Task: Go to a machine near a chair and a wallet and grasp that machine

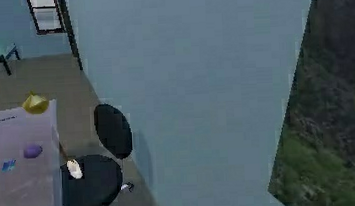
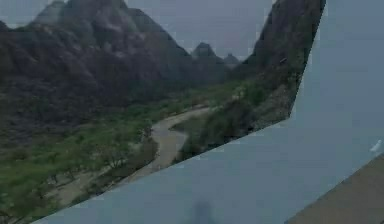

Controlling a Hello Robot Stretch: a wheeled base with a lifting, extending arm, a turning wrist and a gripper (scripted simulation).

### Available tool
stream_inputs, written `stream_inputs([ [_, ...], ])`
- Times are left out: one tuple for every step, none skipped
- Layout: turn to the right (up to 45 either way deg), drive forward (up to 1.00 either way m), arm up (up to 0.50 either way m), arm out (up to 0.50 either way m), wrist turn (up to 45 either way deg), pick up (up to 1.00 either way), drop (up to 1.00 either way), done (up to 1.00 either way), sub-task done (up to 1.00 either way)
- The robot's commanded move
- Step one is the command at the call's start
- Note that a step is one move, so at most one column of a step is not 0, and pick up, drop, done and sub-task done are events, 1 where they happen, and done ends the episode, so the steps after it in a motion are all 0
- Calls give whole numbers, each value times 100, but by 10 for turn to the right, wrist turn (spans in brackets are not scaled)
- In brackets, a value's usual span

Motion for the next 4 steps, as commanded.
stream_inputs([
  [-450, 0, 0, 0, 0, 0, 0, 0, 0],
  [-450, 0, 0, 0, 0, 0, 0, 0, 0],
  [-450, 0, 0, 0, 0, 0, 0, 0, 0],
  [-330, 0, 0, 0, 0, 0, 0, 0, 0],
])
